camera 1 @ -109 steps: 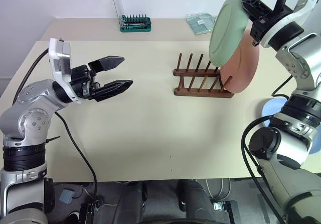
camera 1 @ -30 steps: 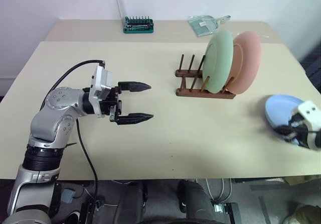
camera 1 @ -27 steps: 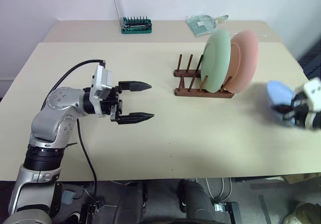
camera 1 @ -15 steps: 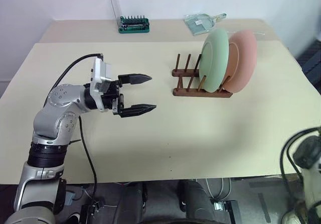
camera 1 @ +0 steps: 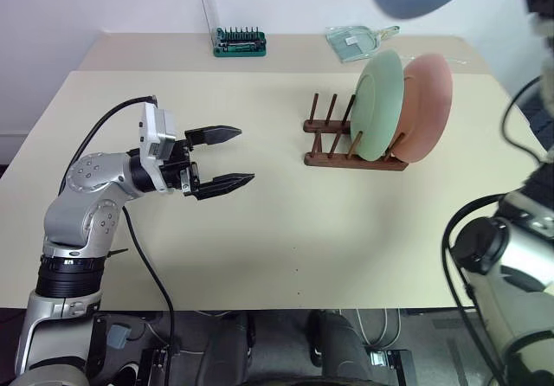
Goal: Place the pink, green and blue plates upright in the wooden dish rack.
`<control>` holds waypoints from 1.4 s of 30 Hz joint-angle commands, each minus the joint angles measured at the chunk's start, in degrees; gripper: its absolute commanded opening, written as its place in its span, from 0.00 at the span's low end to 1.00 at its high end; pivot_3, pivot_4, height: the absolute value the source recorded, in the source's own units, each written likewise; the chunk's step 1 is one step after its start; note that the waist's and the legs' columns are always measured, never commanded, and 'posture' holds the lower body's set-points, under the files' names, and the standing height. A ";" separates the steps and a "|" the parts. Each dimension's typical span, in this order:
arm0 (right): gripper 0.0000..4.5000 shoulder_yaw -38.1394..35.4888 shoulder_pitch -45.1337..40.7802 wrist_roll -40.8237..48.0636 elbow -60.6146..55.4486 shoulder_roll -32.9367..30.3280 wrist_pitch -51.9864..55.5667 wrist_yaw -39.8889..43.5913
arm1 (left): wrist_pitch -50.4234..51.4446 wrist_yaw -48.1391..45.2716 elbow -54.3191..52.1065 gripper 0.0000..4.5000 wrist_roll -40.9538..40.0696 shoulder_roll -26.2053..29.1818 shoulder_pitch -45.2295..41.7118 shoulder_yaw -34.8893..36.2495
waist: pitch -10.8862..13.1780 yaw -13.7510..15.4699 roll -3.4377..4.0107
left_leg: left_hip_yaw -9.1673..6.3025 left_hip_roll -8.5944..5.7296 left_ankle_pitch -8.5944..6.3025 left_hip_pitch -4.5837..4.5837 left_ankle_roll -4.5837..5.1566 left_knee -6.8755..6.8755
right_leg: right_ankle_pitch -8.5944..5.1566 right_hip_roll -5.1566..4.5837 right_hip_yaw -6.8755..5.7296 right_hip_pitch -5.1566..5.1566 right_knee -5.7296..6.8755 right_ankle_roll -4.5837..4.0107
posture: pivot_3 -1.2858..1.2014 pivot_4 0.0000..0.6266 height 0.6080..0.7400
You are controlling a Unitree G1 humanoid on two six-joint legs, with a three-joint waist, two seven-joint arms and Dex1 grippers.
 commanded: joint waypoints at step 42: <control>0.01 11.08 13.12 -15.80 -3.90 4.07 -6.19 2.39 | -2.30 1.88 -3.41 1.00 -0.14 0.60 0.51 2.33 | 0.01 0.03 0.02 | -0.01 -0.01 0.00 -0.07 0.00 0.00 | -0.01 0.01 0.00 -0.12 0.17 0.00 | 0.52 0.24 0.88</control>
